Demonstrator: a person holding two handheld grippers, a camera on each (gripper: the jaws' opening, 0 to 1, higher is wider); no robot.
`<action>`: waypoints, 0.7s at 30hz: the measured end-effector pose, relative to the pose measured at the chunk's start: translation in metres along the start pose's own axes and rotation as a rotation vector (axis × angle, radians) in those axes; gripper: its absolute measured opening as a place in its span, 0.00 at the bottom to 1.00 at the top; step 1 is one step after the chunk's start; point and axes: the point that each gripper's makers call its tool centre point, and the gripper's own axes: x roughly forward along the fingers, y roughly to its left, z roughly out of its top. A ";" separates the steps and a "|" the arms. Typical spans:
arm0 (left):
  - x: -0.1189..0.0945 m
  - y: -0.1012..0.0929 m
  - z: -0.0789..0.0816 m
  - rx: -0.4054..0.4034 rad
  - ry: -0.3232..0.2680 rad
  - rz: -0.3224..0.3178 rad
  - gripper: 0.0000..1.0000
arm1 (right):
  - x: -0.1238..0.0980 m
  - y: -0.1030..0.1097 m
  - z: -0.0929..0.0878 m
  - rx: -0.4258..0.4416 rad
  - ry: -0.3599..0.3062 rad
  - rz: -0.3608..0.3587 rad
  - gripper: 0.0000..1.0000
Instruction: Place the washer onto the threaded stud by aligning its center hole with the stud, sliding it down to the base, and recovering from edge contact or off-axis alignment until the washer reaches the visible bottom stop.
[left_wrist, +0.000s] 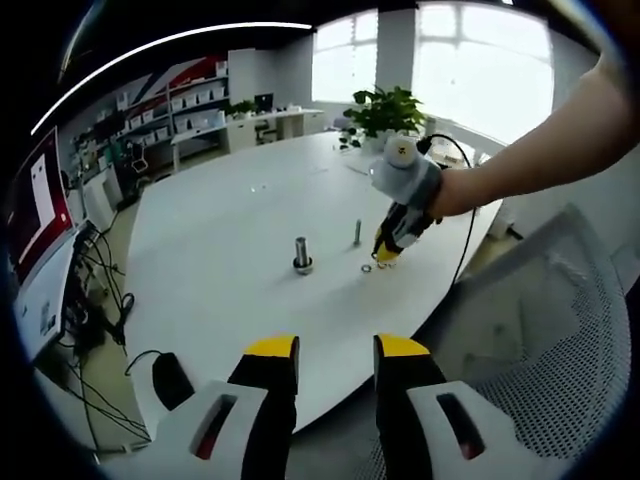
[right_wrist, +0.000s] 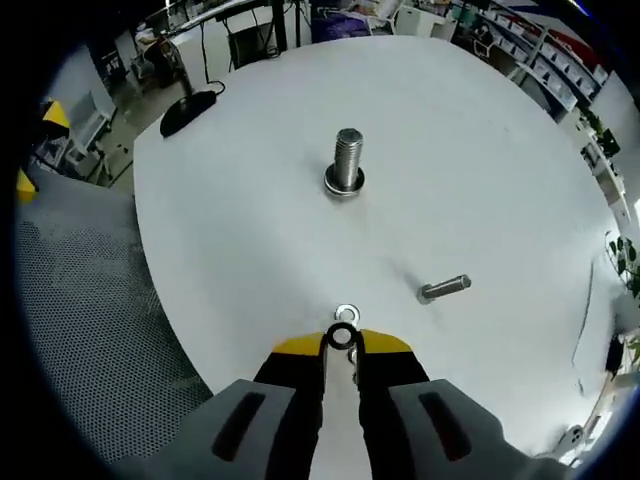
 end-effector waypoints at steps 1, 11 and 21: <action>0.000 0.000 0.000 0.000 0.002 0.000 0.28 | -0.002 -0.004 0.002 0.003 -0.007 -0.005 0.13; 0.000 0.000 0.000 -0.001 0.002 -0.001 0.28 | -0.020 -0.039 0.015 0.048 -0.057 -0.056 0.13; 0.000 0.001 -0.001 -0.003 0.005 0.002 0.28 | -0.013 -0.052 0.021 0.006 -0.053 -0.089 0.13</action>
